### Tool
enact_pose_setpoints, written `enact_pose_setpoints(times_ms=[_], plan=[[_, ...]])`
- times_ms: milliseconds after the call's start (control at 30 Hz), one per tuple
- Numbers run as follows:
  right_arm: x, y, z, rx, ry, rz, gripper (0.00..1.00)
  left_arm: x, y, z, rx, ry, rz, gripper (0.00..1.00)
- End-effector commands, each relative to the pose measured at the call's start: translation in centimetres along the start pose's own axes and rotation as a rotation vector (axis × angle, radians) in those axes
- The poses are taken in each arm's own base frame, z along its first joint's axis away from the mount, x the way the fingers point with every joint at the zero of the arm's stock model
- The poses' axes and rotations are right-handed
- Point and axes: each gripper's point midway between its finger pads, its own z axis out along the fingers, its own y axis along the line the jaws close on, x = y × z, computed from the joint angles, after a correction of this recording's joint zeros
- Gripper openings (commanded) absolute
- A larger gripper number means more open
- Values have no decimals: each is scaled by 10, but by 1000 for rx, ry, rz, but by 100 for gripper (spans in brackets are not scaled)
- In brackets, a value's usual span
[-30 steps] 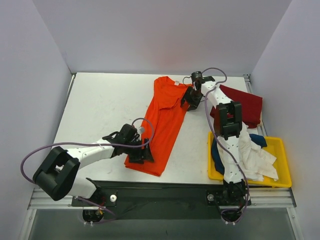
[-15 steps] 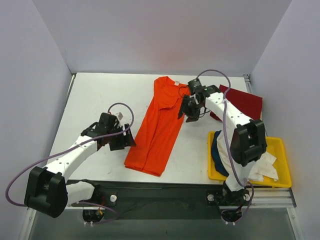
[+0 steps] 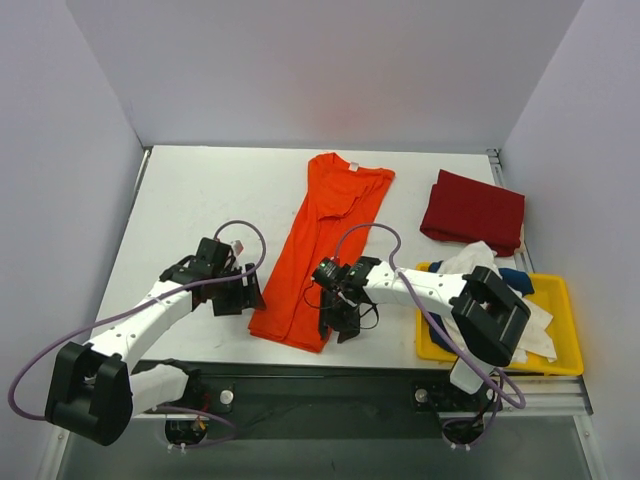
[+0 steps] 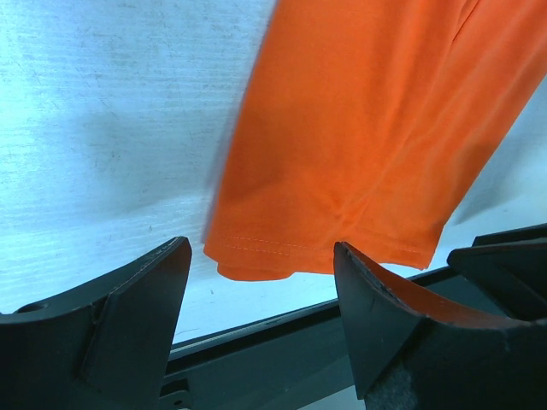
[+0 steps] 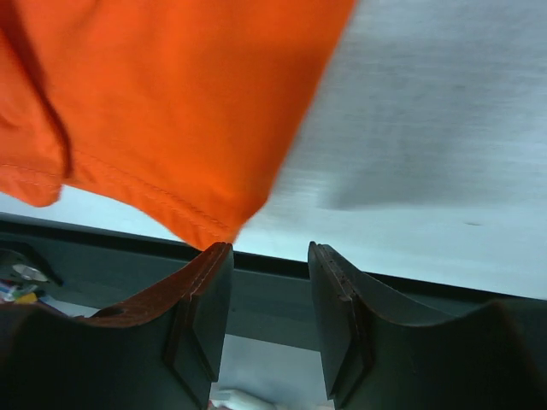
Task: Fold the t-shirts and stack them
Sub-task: Rotate the tshirt 60 degrees, then grab the bottom of the folded rectangular tshirt with both arms
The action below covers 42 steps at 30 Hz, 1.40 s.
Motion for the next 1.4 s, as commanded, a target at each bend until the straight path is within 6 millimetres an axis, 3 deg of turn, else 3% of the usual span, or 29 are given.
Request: enact_pose_setpoints(times_ms=[0, 233, 400, 533, 700, 1067, 1367], plan=[[-3, 13, 3, -20, -59, 78, 41, -3, -3, 0, 14, -20, 33, 78], [-4, 21, 11, -40, -75, 122, 41, 1, -7, 3, 29, 0, 53, 78], [10, 29, 21, -27, -22, 101, 41, 4, -8, 3, 22, 3, 67, 78], [24, 15, 25, 18, 2, 112, 40, 5, -7, 3, 6, 3, 66, 78], [26, 7, 23, 30, -6, 139, 36, 6, -4, 4, -19, 2, 70, 78], [27, 2, 32, 65, 8, 110, 24, 17, 7, 19, -87, 66, 63, 64], [28, -4, 31, 74, 3, 118, 23, 30, 8, 25, -106, 95, 77, 54]])
